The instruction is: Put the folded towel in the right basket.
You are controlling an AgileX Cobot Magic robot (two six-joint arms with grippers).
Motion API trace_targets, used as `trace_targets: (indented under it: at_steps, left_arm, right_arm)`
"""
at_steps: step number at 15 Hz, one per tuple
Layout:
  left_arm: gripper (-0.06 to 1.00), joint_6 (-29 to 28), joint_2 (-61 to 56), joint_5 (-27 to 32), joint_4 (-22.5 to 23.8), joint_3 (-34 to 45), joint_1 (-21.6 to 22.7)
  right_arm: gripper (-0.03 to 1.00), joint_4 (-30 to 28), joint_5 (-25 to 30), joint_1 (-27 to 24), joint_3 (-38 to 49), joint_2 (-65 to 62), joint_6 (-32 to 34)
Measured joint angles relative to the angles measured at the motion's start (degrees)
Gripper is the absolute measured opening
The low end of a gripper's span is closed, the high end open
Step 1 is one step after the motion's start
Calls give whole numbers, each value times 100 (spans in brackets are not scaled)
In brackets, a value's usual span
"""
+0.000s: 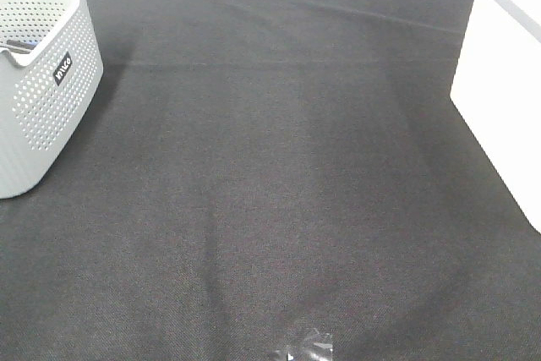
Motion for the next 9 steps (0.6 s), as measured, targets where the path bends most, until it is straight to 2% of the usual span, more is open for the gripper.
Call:
trace_targets:
  at_steps: [9]
  left_arm:
    - [99,0,0,0,0,0,0]
  right_arm:
    - [96,6,0,0,0,0,-23]
